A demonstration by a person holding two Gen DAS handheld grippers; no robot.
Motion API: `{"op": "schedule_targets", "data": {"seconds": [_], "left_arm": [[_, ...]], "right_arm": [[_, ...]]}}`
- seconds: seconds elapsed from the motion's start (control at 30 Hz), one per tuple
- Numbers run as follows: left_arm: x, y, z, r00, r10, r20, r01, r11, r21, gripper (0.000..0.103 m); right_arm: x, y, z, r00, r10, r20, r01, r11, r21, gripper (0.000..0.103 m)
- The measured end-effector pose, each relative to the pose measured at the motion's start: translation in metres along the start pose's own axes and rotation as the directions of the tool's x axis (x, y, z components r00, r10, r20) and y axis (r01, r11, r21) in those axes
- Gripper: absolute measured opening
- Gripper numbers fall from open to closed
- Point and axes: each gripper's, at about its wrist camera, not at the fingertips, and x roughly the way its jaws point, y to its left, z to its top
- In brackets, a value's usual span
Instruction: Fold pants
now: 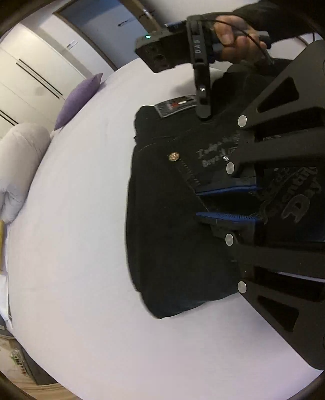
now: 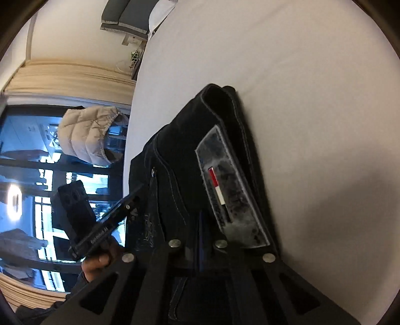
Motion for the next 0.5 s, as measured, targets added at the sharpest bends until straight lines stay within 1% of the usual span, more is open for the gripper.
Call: {"op": "schedule_targets", "data": {"seconds": [0.03,0.1,0.2,0.27,0.3,0.37,0.43,0.5], "left_arm": [[-0.003,-0.003,-0.006,1.0,0.001,0.003,-0.001,1.0,0.006,0.013],[-0.009,-0.012,-0.023,1.0,-0.008,0.003,0.008,1.0,0.028,0.013],[-0.02,-0.033,-0.059,1.0,0.007,0.015,-0.009,0.993,0.122,0.012],[-0.032,-0.048,-0.085,0.999,0.011,0.031,-0.016,0.983,0.183,0.012],[-0.039,-0.054,-0.097,0.999,0.026,0.045,-0.036,0.974,0.222,0.012],[-0.045,-0.062,-0.111,0.998,0.034,0.054,-0.047,0.964,0.263,0.012],[-0.049,-0.064,-0.118,0.997,0.051,0.06,-0.066,0.952,0.299,0.012],[-0.047,-0.062,-0.125,0.996,0.054,0.073,-0.075,0.946,0.314,0.012]], "right_arm": [[0.002,0.004,-0.004,1.0,-0.02,0.004,0.02,1.0,-0.016,0.0],[0.002,0.004,-0.004,1.0,-0.03,0.005,0.03,0.999,-0.02,0.0],[0.002,0.001,-0.004,1.0,-0.023,0.003,0.023,1.0,-0.015,0.0],[0.001,0.003,-0.007,0.999,-0.031,0.011,0.031,0.999,-0.028,0.0],[0.001,0.004,-0.008,0.999,-0.032,0.013,0.032,0.999,-0.025,0.0],[-0.003,0.011,-0.01,0.999,-0.041,0.021,0.041,0.999,-0.011,0.0],[-0.01,0.023,-0.019,0.998,-0.056,0.038,0.057,0.998,-0.022,0.0],[-0.02,0.023,-0.031,0.998,-0.03,0.05,0.031,0.999,-0.021,0.0]]}}
